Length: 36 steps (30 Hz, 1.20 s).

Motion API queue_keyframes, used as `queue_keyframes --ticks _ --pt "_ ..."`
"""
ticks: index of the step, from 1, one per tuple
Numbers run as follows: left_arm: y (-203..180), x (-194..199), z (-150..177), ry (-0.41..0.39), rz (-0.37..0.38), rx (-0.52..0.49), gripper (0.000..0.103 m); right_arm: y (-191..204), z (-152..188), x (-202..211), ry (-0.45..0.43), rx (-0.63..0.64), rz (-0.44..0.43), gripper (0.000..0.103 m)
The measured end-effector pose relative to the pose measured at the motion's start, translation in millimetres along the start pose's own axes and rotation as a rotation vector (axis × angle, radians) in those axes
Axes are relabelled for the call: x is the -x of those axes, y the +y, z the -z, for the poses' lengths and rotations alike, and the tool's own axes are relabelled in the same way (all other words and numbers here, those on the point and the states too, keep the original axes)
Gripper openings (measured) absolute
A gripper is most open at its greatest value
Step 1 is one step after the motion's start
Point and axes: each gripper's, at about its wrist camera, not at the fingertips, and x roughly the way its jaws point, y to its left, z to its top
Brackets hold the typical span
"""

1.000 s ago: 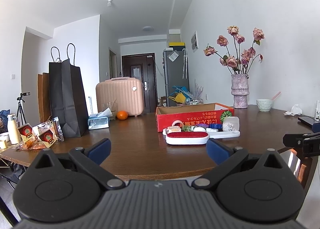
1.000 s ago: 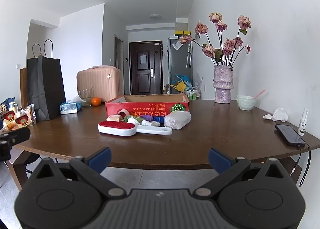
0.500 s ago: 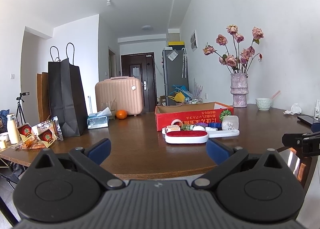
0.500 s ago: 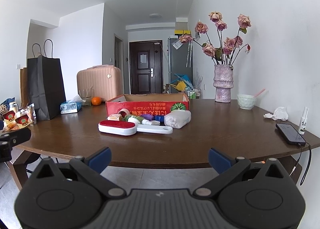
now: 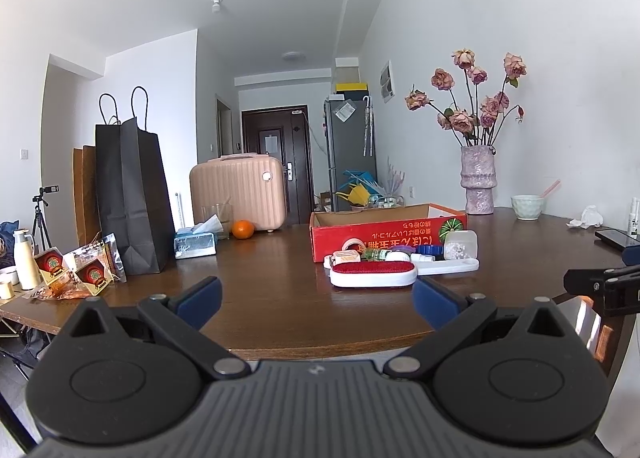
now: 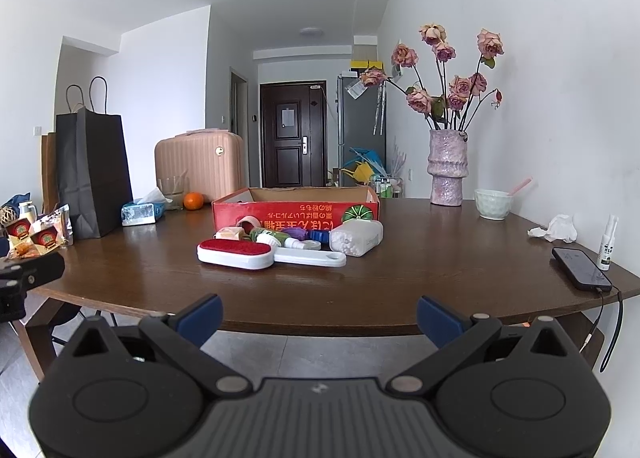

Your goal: Organize rigid objects

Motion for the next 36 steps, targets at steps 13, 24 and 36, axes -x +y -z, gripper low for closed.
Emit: queue_keyframes --ticks 13,24,36 --pt "0 -19 0 0.001 -0.026 -0.010 0.103 5 0 -6 -0.029 0.036 0.000 0.103" --pt "1 -133 -10 0.174 0.068 -0.020 0.103 -17 -10 -71 0.007 0.015 0.034 0.103" --pt "26 -303 -32 0.380 0.154 0.176 0.098 -59 -61 -228 0.250 -0.073 -0.052 0.076"
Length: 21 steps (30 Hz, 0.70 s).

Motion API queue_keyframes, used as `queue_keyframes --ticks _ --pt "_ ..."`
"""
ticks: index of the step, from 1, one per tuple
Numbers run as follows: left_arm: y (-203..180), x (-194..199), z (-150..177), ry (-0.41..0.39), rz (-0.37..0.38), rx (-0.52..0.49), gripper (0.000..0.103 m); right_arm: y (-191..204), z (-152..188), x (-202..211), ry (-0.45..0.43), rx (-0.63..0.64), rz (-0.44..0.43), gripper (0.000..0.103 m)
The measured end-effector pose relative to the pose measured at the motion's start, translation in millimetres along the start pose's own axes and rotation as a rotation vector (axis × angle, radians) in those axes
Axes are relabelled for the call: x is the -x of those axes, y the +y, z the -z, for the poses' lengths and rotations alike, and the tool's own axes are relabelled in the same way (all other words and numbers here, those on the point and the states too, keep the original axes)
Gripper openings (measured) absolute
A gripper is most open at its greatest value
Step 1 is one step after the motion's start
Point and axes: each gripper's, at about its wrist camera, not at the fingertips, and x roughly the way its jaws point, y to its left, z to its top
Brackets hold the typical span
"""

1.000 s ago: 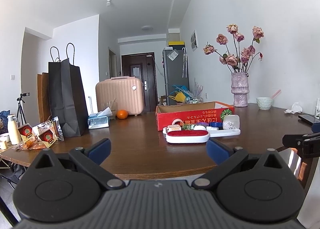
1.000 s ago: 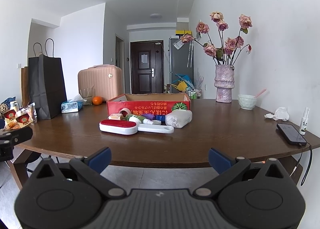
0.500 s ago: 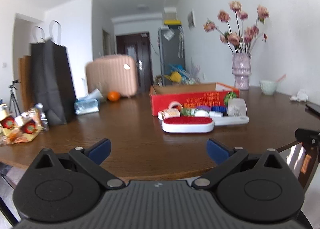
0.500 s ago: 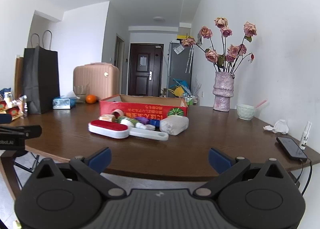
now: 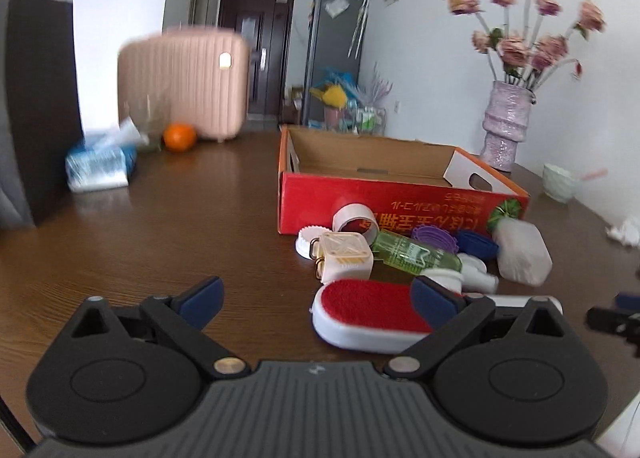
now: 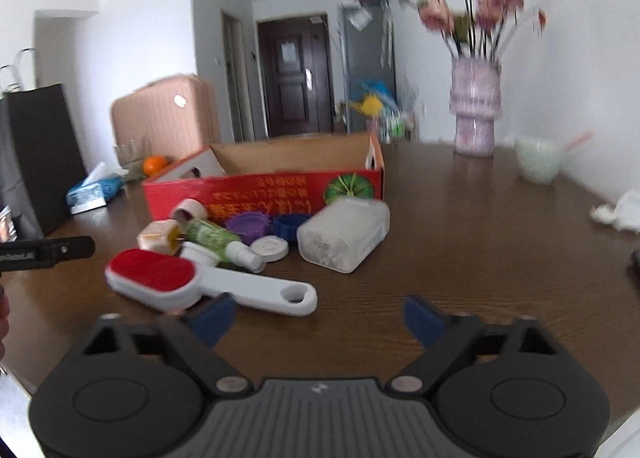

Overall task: Organize rigid objects
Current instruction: 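Grasp the red lint brush head with left tool while right tool grips its white handle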

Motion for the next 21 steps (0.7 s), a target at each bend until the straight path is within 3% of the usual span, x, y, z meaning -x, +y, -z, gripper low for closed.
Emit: queue_keyframes --ticks 1,4,7,10,14,19,21 --pt "4 -8 -2 0.022 0.019 0.021 0.096 -3 -3 -10 0.016 -0.018 -0.010 0.068" --pt "13 -26 -5 0.080 0.079 0.068 0.088 -8 -6 -33 0.042 -0.049 -0.038 0.059" --pt "15 -38 -3 0.132 0.109 0.091 0.079 -11 -6 -47 0.053 -0.058 -0.034 0.037" --pt "16 -39 1 0.146 0.141 0.116 0.070 -17 -4 -58 0.090 -0.090 -0.044 0.029" --pt "9 -33 0 0.143 0.177 0.074 0.054 -18 -2 -62 0.083 -0.090 -0.059 0.027" --pt "-2 -19 8 0.144 0.186 0.071 0.055 -20 -5 -66 0.085 -0.104 -0.073 0.012" --pt "-5 -10 12 0.149 0.185 0.098 0.055 -18 -5 -63 0.086 -0.099 -0.058 0.012"
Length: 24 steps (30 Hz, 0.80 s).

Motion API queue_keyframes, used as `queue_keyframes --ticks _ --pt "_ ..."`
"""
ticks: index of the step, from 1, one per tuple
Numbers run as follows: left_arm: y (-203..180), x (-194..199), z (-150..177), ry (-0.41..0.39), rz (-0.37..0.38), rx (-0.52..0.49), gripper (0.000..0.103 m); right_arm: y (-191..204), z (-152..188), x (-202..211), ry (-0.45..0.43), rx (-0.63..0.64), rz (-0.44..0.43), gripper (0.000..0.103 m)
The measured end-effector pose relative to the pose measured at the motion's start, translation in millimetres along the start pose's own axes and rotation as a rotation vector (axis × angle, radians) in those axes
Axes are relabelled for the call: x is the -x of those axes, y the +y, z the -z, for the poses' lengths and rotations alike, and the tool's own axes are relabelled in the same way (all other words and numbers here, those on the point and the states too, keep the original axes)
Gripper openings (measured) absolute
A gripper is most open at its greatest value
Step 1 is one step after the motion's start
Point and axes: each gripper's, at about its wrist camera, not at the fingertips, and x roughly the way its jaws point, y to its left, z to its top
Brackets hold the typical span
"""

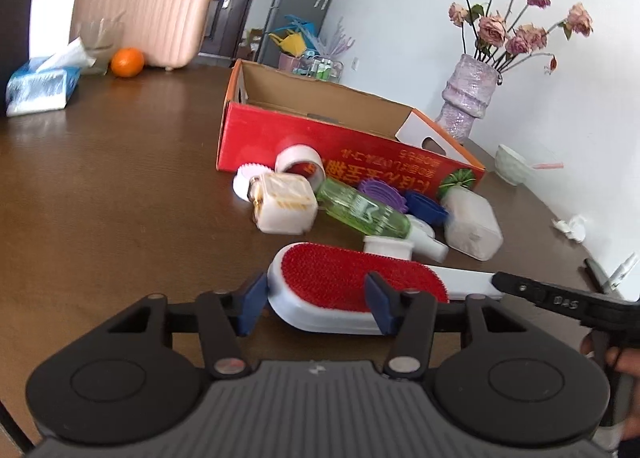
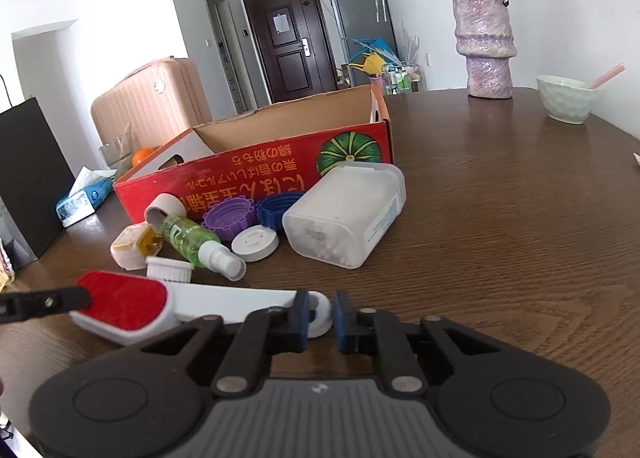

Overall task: Organize rigid objects
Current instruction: 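Grasp the red lint brush head with left tool while right tool grips its white handle, then carry the lint brush with both tools into the cardboard box and open both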

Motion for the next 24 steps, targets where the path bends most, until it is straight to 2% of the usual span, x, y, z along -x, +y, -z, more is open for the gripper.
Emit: queue_keyframes --ticks 6,11,14,19,24 --pt "-1 17 16 -0.028 -0.002 0.066 0.054 2 8 11 0.001 -0.013 0.009 0.013" --pt "-6 27 20 -0.032 -0.005 0.064 0.051 0 13 20 0.002 -0.049 0.008 0.014" --pt "-14 36 19 -0.068 -0.001 0.036 0.051 1 15 29 -0.020 -0.069 0.019 0.013" --pt "-24 43 -7 -0.140 0.011 0.010 0.051 7 -4 49 -0.115 -0.044 0.028 0.014" --pt "-32 31 -54 -0.238 -0.006 -0.016 0.051 11 -54 43 -0.210 -0.017 0.021 0.013"
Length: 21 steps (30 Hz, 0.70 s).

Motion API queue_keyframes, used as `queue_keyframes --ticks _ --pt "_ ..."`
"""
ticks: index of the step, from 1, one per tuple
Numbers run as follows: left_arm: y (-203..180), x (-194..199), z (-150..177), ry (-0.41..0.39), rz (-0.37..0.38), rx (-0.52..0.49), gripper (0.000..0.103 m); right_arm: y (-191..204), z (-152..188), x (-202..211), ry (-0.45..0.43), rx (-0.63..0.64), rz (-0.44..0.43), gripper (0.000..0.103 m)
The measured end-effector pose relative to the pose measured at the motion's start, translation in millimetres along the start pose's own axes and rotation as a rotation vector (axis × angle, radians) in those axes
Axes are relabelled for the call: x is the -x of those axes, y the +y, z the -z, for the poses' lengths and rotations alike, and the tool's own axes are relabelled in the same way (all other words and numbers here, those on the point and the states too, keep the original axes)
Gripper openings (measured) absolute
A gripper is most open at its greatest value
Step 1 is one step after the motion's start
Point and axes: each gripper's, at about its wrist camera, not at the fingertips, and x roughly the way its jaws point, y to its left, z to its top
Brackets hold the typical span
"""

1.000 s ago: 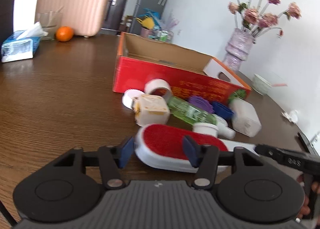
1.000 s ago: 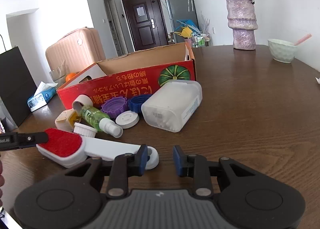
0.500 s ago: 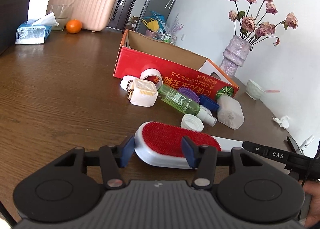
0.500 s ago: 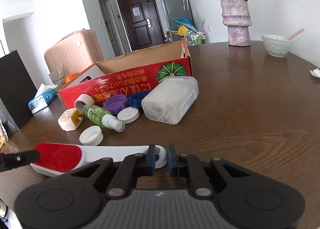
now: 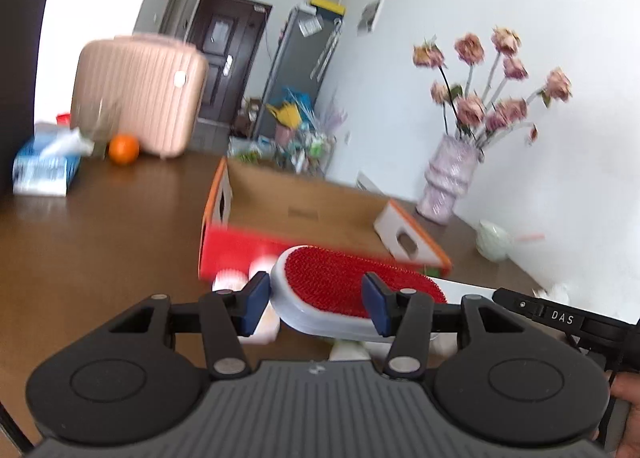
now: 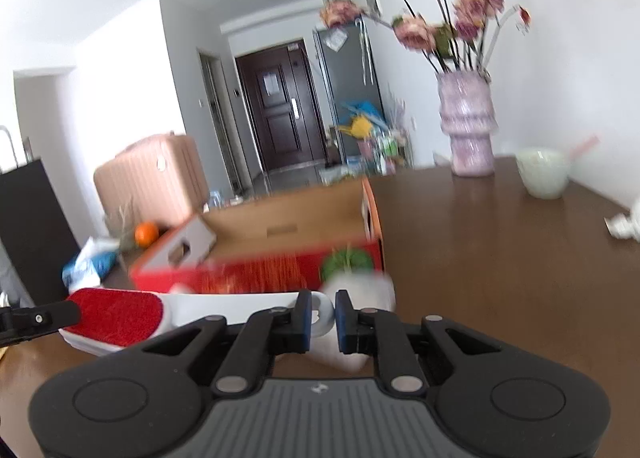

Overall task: Organize rigid objects
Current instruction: 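Carry the lint brush with both tools into the cardboard box and open both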

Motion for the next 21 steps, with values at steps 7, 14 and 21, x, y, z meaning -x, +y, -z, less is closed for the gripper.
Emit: queue_keyframes --ticks 7,14,21 --pt "8 -70 -66 -0.060 -0.032 0.000 0.051 1 -67 -73 -0.051 -0.035 -0.020 0.014" --pt "33 -186 -113 0.008 -0.074 -0.021 0.051 -8 -122 -193 0.047 -0.042 -0.021 0.013" --pt "56 -284 -126 0.241 -0.134 -0.017 0.051 -21 -135 -301 0.272 -0.028 0.006 0.013"
